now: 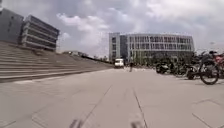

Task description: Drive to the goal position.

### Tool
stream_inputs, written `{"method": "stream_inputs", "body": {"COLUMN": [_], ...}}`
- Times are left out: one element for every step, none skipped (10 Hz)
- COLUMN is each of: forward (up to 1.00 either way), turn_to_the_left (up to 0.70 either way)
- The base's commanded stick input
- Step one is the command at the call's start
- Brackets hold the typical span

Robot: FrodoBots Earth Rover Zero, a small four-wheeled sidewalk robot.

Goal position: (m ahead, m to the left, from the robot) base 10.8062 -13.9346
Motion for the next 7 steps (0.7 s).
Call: {"method": "stream_inputs", "body": {"forward": [0.85, 0.85, 0.85, 0.85, 0.85, 0.85, 0.85], "turn_to_the_left": [0.0, 0.0, 0.0, 0.0, 0.0, 0.0, 0.0]}}
